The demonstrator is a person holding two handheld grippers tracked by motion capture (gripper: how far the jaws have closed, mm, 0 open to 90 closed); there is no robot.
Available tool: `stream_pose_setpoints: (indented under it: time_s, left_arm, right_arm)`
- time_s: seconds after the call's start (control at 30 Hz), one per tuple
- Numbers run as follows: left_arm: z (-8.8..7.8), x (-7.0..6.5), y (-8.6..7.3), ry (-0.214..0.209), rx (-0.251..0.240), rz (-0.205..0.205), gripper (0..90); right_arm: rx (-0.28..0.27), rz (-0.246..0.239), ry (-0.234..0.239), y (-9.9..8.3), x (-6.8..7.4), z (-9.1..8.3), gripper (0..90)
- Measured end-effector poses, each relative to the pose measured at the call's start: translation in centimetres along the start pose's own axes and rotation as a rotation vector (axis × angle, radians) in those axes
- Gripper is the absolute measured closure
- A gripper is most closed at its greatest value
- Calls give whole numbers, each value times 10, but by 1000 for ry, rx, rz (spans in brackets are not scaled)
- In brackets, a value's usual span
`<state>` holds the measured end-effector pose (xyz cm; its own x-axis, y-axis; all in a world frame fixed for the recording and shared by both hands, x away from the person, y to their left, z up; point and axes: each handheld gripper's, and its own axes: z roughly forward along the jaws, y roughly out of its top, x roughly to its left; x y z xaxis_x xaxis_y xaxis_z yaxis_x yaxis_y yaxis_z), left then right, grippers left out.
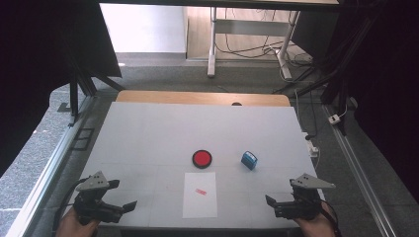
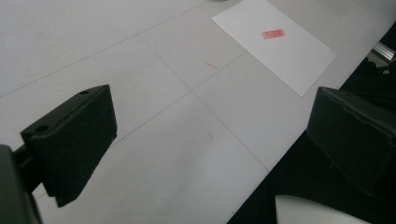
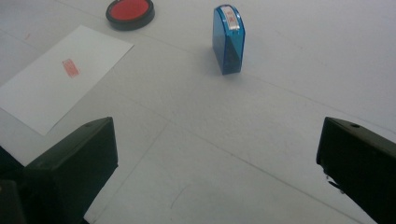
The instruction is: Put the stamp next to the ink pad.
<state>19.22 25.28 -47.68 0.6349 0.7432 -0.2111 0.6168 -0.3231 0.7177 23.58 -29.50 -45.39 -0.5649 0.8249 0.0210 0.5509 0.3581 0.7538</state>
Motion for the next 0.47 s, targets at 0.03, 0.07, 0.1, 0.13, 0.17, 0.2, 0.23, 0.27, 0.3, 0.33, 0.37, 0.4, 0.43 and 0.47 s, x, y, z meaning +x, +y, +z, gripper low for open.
stream_pose_setpoints:
  time_s: [0.03, 0.07, 0.1, 0.13, 0.17, 0.2, 0.23, 0.27, 0.3, 0.33, 0.37, 0.4, 0.43, 0.47]
  left_arm:
    - [0, 0, 0, 1, -1, -1, 20]
    - [0, 0, 0, 1, -1, -2, 20]
    - [0, 0, 0, 2, -1, -1, 20]
    - [0, 0, 0, 1, 0, -2, 20]
    - [0, 0, 0, 2, 1, -2, 20]
    - [0, 0, 0, 2, 1, -2, 20]
    - [0, 0, -1, 2, 1, -3, 20]
    - [0, 0, -1, 4, 2, -3, 20]
    - [0, 0, -1, 3, 2, -3, 20]
    - [0, 0, -1, 4, 2, -4, 19]
    - [0, 0, -1, 6, 0, -5, 20]
    - [0, 0, -1, 5, 0, -6, 20]
    - [0, 1, 0, 0, 2, -6, 19]
    - [0, 1, 0, 0, 2, -6, 18]
  right_arm:
    - [2, 4, 1, -2, 0, -1, 0]
    - [6, 5, 0, -3, 0, -1, 0]
    - [12, 8, 1, -4, 0, -2, 0]
    - [10, 11, -2, -4, -1, -3, 0]
    - [10, 12, -3, -5, -1, -4, 0]
    - [16, 14, -4, -5, -1, -4, 0]
    - [23, 19, -2, -5, -1, -4, 0]
    - [29, 22, -2, -6, -1, -4, 0]
    - [35, 24, -6, -6, -1, -5, 0]
    - [35, 29, -5, -6, -2, -5, 0]
    - [37, 33, -5, -7, -2, -5, 0]
    - [39, 38, -5, -7, -3, -5, 0]
    - [41, 42, -5, -7, -3, -5, 0]
    - [42, 44, -6, -7, -4, -5, 0]
